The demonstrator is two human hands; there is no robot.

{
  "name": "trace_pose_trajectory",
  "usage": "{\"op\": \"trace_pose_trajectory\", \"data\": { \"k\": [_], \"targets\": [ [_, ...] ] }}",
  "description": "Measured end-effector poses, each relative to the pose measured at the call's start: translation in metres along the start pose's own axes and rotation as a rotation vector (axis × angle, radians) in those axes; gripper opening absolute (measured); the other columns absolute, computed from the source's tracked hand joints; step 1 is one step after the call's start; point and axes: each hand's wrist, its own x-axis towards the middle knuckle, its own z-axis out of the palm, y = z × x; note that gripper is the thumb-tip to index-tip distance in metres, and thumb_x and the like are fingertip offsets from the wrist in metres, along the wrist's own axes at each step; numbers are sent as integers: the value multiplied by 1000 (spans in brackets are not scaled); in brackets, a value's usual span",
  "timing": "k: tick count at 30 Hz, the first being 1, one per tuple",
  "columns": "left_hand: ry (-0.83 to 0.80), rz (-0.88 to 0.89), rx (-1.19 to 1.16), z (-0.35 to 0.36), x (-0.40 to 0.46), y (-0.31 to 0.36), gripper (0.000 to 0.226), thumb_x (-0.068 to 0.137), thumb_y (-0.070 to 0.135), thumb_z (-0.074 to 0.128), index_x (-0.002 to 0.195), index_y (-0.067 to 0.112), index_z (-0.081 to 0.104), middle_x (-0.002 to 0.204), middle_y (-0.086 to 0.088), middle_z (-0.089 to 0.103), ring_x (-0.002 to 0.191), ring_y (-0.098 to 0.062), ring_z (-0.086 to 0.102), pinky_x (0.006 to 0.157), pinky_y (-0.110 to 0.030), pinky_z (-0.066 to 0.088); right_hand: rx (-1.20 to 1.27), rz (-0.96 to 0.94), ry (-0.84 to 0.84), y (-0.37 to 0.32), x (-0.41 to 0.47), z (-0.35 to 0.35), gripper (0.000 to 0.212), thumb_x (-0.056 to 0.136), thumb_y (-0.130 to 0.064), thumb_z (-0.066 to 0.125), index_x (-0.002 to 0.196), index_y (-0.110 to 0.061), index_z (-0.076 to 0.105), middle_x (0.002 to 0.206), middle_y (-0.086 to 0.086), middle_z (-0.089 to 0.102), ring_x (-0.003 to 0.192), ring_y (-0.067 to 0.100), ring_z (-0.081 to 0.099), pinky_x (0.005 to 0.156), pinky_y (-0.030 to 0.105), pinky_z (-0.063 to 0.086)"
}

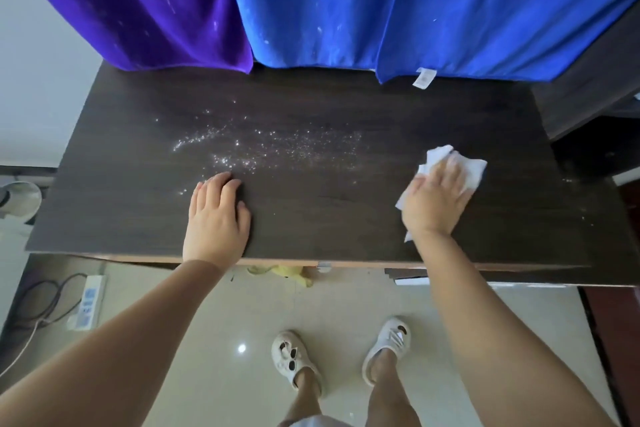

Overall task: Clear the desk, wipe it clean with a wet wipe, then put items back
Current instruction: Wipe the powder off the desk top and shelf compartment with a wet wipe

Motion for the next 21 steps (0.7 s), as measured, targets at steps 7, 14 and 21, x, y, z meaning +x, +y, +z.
{"op": "trace_pose_trajectory", "data": {
  "k": [7,14,21],
  "targets": [
    [16,4,-52,1,0,-2,42,87,22,29,112,-2,52,122,-20,54,114,-35,44,103,-52,34,49,-1058,-195,-118,-125,34,47,93,-30,34,131,-8,49,138,11,51,134,26,40,111,46,26],
    [26,27,-3,-1,-1,-1,39,88,19,31,109,-2,54,120,-20,54,114,-29,37,105,-50,33,-65,-702,-148,3,11,12,64,95,-42,5,140,-8,36,150,13,34,140,30,28,115,49,20],
    [6,33,19,-3,0,-1,38,87,17,31,109,-2,54,120,-20,54,113,-28,36,105,-48,32,17,-219,-57,-91,35,21,52,96,-28,23,145,-11,19,156,12,15,143,29,11,117,48,4]
  ]
}}
